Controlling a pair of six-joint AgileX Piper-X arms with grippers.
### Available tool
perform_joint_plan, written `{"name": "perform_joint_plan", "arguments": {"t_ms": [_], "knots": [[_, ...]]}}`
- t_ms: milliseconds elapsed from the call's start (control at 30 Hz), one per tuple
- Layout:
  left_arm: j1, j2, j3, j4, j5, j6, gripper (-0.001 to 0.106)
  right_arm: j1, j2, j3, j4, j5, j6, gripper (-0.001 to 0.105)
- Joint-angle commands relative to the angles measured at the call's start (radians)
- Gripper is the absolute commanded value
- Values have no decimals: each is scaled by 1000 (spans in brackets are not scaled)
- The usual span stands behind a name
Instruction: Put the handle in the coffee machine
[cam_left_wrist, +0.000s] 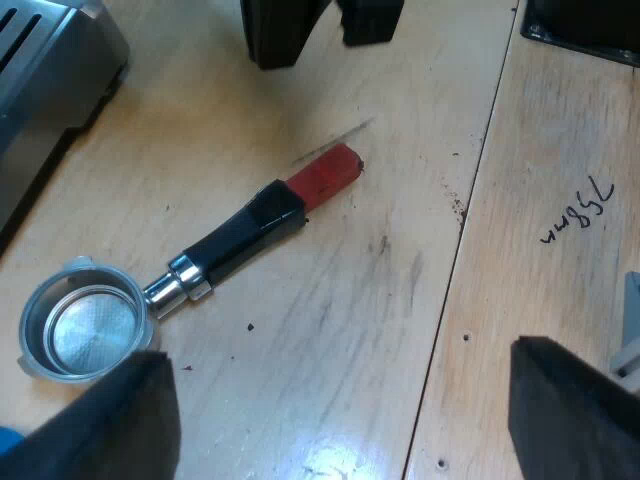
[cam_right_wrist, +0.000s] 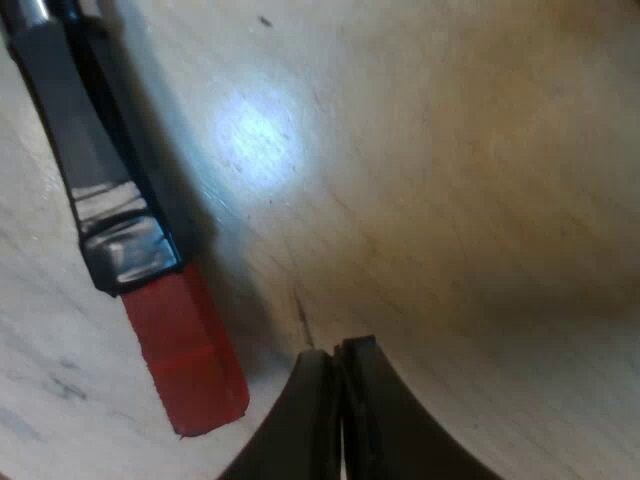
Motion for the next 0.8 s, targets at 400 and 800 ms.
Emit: {"name": "perform_joint_plan", "arguments": {"t_ms": [400, 800], "knots": [[-5, -3, -8, -11, -5, 0, 70, 2, 201, -9, -64, 0, -10, 0], [-5, -3, -8, -11, -5, 0, 70, 2, 285, -9, -146, -6, -10, 0]]}}
